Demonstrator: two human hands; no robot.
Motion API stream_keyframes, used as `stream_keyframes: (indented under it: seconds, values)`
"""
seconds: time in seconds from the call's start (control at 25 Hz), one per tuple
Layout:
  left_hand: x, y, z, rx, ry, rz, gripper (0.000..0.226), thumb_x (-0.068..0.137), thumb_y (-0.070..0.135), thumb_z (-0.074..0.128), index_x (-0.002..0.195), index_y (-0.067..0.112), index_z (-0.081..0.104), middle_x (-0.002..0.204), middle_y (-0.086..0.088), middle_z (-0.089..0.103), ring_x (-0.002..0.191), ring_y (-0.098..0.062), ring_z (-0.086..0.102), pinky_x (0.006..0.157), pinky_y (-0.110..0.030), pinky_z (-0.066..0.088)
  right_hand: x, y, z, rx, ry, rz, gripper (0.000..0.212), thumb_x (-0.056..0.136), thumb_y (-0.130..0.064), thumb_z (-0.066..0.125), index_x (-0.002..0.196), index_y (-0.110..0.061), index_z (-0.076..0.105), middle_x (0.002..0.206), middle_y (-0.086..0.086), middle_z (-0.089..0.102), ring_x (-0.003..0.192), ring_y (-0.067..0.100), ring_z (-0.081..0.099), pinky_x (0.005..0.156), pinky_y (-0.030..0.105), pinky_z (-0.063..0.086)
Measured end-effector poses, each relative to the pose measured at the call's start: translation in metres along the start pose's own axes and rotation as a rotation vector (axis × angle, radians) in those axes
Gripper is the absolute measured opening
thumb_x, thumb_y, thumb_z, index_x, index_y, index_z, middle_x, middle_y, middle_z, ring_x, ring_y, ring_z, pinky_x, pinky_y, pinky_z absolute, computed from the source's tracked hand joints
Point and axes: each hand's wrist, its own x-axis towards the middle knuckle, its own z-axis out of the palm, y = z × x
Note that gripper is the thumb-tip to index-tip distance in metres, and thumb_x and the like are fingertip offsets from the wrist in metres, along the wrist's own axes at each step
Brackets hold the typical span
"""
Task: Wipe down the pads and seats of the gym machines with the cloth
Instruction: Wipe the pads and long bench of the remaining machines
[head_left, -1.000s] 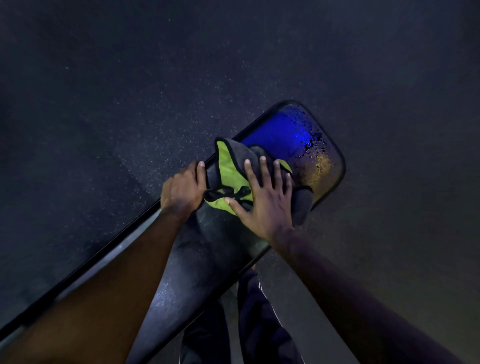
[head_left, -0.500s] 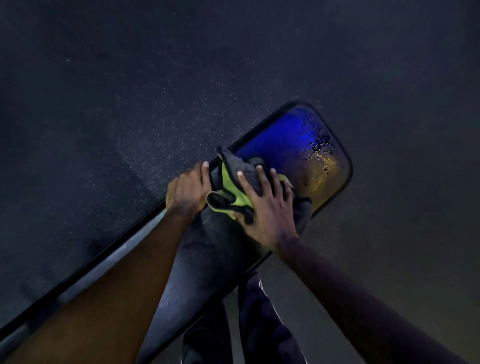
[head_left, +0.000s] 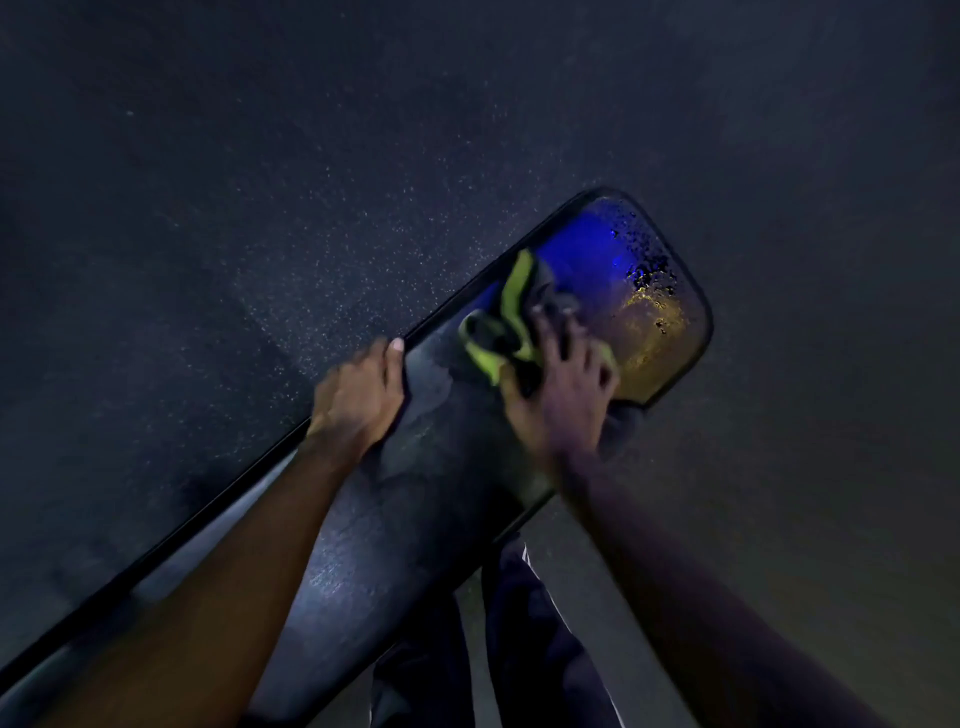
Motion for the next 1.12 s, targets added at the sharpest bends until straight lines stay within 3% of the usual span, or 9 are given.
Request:
stream_keyframes:
  seconds: [0.12, 0.2, 0.48, 0.56, 0.72, 0.8, 0.96, 1.04, 1.12]
  values:
    - [-0.026, -0.021, 0.003, 0.02, 0.11, 0.035, 0.049, 0.107, 0.044, 0.02, 0.113, 0.01, 0.055, 0.105, -0.023, 0.066, 0.093, -0.044, 0.063, 0.08, -0.048, 0.048, -0.065, -0.032, 0.018, -0.073, -0.164, -0.374, 0.092, 0.078, -0.059, 0.06, 0.159, -0.038, 0.022, 0.165, 0.004, 0.025, 0.146, 0.031, 0.029, 0.107, 0.057, 0.036]
    - [-0.023, -0.024, 0.006, -0.003, 0.129, 0.029, 0.048, 0.107, 0.041, 0.024, 0.113, 0.008, 0.057, 0.105, -0.023, 0.067, 0.093, -0.044, 0.064, 0.079, -0.047, 0.049, -0.051, -0.025, 0.016, -0.092, -0.207, -0.529, 0.097, 0.077, -0.054, 0.069, 0.159, -0.039, 0.02, 0.166, 0.002, 0.022, 0.148, 0.03, 0.027, 0.111, 0.058, 0.034]
    - [-0.015, -0.013, 0.008, -0.102, 0.139, -0.07, 0.046, 0.107, 0.038, 0.024, 0.11, 0.008, 0.059, 0.104, -0.023, 0.068, 0.093, -0.044, 0.065, 0.08, -0.045, 0.049, 0.06, 0.043, -0.02, 0.046, 0.019, 0.015, 0.08, 0.091, -0.05, 0.058, 0.16, -0.024, 0.026, 0.17, -0.001, 0.016, 0.153, 0.027, 0.021, 0.118, 0.056, 0.024]
    - [-0.002, 0.006, 0.003, -0.148, 0.101, -0.088, 0.046, 0.108, 0.036, 0.026, 0.113, 0.007, 0.061, 0.109, -0.024, 0.067, 0.098, -0.043, 0.064, 0.084, -0.044, 0.047, 0.057, 0.018, -0.018, -0.001, 0.01, -0.031, 0.084, 0.088, -0.051, 0.056, 0.16, -0.025, 0.023, 0.169, 0.0, 0.018, 0.152, 0.029, 0.024, 0.116, 0.057, 0.026]
    - [0.047, 0.062, -0.003, -0.186, -0.044, -0.159, 0.051, 0.107, 0.038, 0.027, 0.117, 0.003, 0.062, 0.119, -0.028, 0.064, 0.11, -0.045, 0.061, 0.092, -0.045, 0.046, 0.072, -0.012, -0.019, -0.14, -0.046, -0.423, 0.086, 0.083, -0.054, 0.06, 0.158, -0.028, 0.029, 0.165, -0.001, 0.027, 0.148, 0.028, 0.031, 0.107, 0.056, 0.033]
    - [0.059, 0.075, 0.003, -0.157, -0.026, -0.151, 0.053, 0.106, 0.039, 0.027, 0.117, 0.0, 0.061, 0.12, -0.028, 0.063, 0.112, -0.044, 0.059, 0.092, -0.045, 0.045, 0.099, -0.016, -0.028, -0.152, -0.066, -0.496, 0.079, 0.083, -0.056, 0.06, 0.154, -0.032, 0.037, 0.162, -0.005, 0.034, 0.146, 0.023, 0.033, 0.105, 0.052, 0.035]
    - [0.058, 0.075, 0.009, -0.111, 0.04, -0.132, 0.069, 0.106, 0.05, 0.02, 0.108, 0.0, 0.067, 0.11, -0.027, 0.067, 0.104, -0.044, 0.063, 0.091, -0.047, 0.045, 0.14, 0.002, -0.046, -0.073, -0.024, -0.361, 0.069, 0.086, -0.059, 0.049, 0.148, -0.03, 0.046, 0.157, -0.008, 0.041, 0.143, 0.021, 0.037, 0.106, 0.049, 0.034]
    - [0.058, 0.077, 0.007, -0.102, 0.039, -0.112, 0.071, 0.106, 0.053, 0.018, 0.104, 0.002, 0.068, 0.106, -0.025, 0.069, 0.1, -0.042, 0.064, 0.088, -0.046, 0.046, 0.149, 0.0, -0.05, -0.029, -0.03, -0.219, 0.067, 0.09, -0.055, 0.052, 0.15, -0.026, 0.044, 0.159, -0.004, 0.038, 0.146, 0.024, 0.033, 0.11, 0.054, 0.03]
    - [0.061, 0.079, 0.006, -0.1, 0.044, -0.111, 0.069, 0.106, 0.052, 0.02, 0.102, 0.004, 0.069, 0.104, -0.024, 0.07, 0.099, -0.042, 0.065, 0.087, -0.046, 0.046, 0.147, -0.022, -0.047, -0.1, -0.077, -0.232, 0.07, 0.089, -0.052, 0.057, 0.15, -0.022, 0.042, 0.159, 0.0, 0.038, 0.148, 0.027, 0.029, 0.113, 0.057, 0.025]
